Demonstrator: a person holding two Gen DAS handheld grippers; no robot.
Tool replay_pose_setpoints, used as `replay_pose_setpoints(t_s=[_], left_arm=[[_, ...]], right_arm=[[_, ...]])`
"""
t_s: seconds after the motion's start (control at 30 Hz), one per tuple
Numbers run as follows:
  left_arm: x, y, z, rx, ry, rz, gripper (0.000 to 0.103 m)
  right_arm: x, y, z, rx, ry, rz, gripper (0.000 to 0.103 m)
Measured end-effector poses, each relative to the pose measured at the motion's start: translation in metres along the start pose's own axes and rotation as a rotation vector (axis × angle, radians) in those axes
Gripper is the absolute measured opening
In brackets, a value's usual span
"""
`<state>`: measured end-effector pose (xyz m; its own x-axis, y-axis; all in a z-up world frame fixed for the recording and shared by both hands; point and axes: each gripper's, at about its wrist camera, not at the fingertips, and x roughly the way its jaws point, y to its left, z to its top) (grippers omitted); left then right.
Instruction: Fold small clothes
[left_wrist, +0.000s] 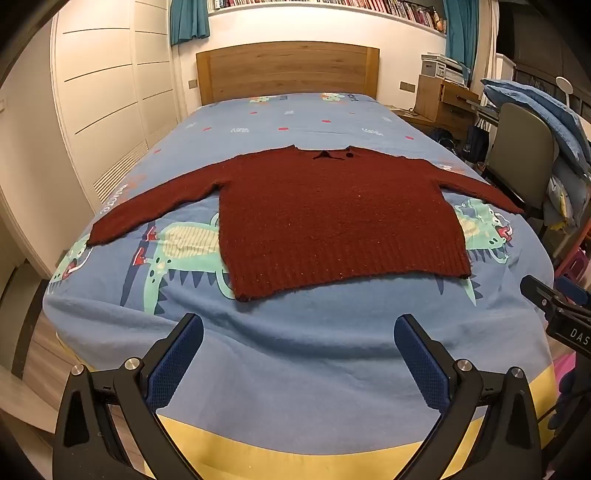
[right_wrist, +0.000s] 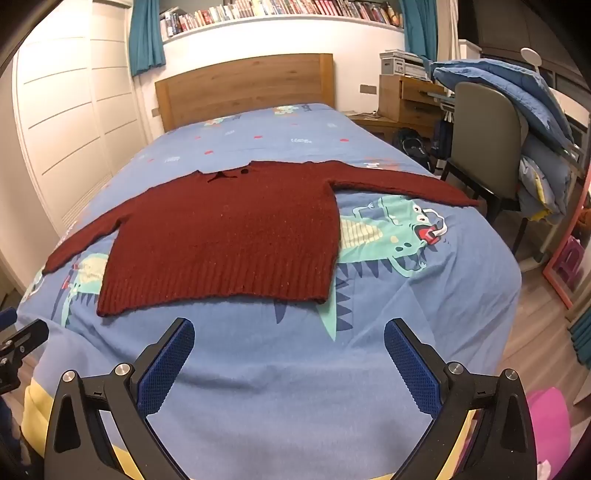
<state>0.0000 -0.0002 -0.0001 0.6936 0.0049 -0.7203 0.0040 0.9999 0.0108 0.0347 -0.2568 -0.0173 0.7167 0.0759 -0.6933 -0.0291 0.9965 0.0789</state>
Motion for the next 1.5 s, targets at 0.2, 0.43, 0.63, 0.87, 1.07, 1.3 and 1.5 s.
replay_pose_setpoints(t_s=[0.2,0.43,0.63,0.87,1.07,1.3,1.5], left_arm=[[-0.0006,-0.0065,0.001,0.0,0.004,0.001,0.102],[0.0011,-0.0021,-0.0026,-0.009,0.012,-0.011,0.102],[0.0008,-0.0028,-0.003,-0.008,0.012,-0.011,0.102],[0.0011,-0.0023,-0.0028,-0.009,0.013,-0.012,0.102],[0.0021,-0.0031,-0.0036,-0.005,0.013,-0.012,0.102],[0.0024,-0.0035,-0.0032,-0.006,0.014,-0.013,0.102],[0.002,-0.0044,-0.0038,-0.005,0.013,-0.018,0.102]], right_arm=[[0.0002,-0.0001,-0.0013,0.002,-0.001,0.0,0.103],[0.0012,0.0009,-0.0017,0.005,-0.004,-0.003,0.103],[-0.0005,-0.0011,-0.0026,0.003,-0.004,-0.002,0.103],[-0.001,-0.0013,-0.002,0.003,-0.003,-0.002,0.103],[-0.0006,-0.0021,-0.003,0.005,-0.004,-0.003,0.103],[-0.0003,-0.0025,-0.0027,0.005,-0.003,-0.004,0.103],[0.0001,-0.0043,-0.0024,0.007,-0.004,-0.006,0.103]])
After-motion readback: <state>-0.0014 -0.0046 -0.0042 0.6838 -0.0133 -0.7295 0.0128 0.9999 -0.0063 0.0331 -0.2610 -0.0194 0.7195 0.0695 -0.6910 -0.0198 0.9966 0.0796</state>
